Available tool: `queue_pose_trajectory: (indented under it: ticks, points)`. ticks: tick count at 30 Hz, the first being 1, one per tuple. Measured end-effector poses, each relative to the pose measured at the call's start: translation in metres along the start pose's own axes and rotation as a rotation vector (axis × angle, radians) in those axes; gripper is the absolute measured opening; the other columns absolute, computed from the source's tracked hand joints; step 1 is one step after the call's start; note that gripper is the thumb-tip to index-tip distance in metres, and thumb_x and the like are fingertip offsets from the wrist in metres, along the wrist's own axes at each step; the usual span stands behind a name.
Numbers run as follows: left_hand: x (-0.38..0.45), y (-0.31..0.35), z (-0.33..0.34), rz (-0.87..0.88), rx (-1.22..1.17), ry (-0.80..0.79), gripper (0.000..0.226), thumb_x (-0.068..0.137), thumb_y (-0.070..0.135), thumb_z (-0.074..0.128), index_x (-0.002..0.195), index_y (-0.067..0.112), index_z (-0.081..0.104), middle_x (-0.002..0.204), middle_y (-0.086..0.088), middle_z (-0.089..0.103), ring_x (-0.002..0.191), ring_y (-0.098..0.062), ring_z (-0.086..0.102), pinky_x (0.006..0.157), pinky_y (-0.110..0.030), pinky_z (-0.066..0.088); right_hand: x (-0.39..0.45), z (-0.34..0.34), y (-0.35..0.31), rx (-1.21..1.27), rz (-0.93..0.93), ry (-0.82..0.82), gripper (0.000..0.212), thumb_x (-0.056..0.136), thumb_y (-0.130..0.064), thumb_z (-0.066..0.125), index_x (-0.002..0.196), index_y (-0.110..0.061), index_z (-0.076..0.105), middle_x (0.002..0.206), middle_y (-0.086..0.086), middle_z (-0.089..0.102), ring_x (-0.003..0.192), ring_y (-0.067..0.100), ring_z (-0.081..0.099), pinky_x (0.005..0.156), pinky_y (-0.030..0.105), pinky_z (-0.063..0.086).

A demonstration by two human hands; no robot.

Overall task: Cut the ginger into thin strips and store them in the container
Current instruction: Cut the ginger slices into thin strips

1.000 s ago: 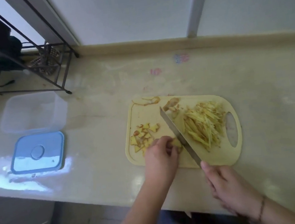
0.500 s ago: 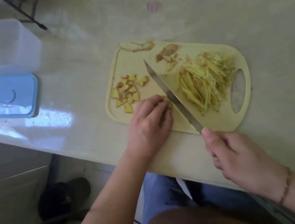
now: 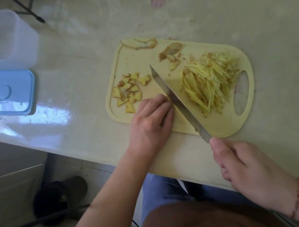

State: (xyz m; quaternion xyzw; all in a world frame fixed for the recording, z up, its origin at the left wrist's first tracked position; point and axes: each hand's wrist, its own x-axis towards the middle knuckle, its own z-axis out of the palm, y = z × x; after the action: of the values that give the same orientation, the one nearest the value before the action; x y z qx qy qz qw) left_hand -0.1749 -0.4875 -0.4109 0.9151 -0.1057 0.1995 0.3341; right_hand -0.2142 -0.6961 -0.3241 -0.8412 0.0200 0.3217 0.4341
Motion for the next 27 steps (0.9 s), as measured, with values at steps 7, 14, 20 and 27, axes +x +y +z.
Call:
queue_pose_trajectory:
  ticks: [7, 14, 20, 27]
  points:
    - [0.002, 0.001, -0.001, -0.018, -0.026, -0.001, 0.005, 0.089, 0.001, 0.075, 0.093, -0.002, 0.077, 0.1, -0.013, 0.072, 0.085, -0.029, 0.067, 0.084, -0.031, 0.053, 0.015, 0.004, -0.014, -0.062, 0.033, 0.014, 0.068, 0.089, -0.074, 0.017, 0.053, -0.019, 0.032, 0.039, -0.005, 0.037, 0.038, 0.01, 0.037, 0.047, 0.024, 0.029]
    - [0.001, 0.002, -0.001, -0.042, -0.005, -0.007, 0.007, 0.09, 0.001, 0.072, 0.093, -0.004, 0.075, 0.1, -0.014, 0.07, 0.086, -0.027, 0.066, 0.085, -0.028, 0.05, -0.004, 0.007, -0.009, -0.051, 0.03, 0.04, 0.071, 0.078, -0.085, 0.017, 0.061, -0.024, 0.047, 0.043, -0.005, 0.043, 0.041, 0.01, 0.039, 0.048, 0.027, 0.028]
    - [0.0, -0.001, -0.002, -0.036, -0.033, -0.027, 0.007, 0.091, 0.001, 0.07, 0.095, -0.002, 0.076, 0.106, -0.011, 0.072, 0.086, -0.026, 0.067, 0.083, -0.033, 0.052, -0.01, 0.005, -0.011, -0.119, 0.014, 0.088, 0.083, 0.076, -0.09, 0.012, 0.053, -0.016, 0.039, 0.046, -0.001, 0.048, 0.044, 0.013, 0.047, 0.053, 0.033, 0.038]
    - [0.003, -0.001, -0.002, -0.042, -0.049, -0.046, 0.009, 0.091, -0.001, 0.066, 0.094, -0.002, 0.075, 0.108, -0.011, 0.072, 0.085, -0.027, 0.067, 0.082, -0.034, 0.051, -0.012, 0.004, -0.011, -0.127, 0.01, 0.088, 0.082, 0.079, -0.086, 0.014, 0.055, -0.013, 0.04, 0.047, 0.0, 0.046, 0.045, 0.014, 0.046, 0.054, 0.033, 0.039]
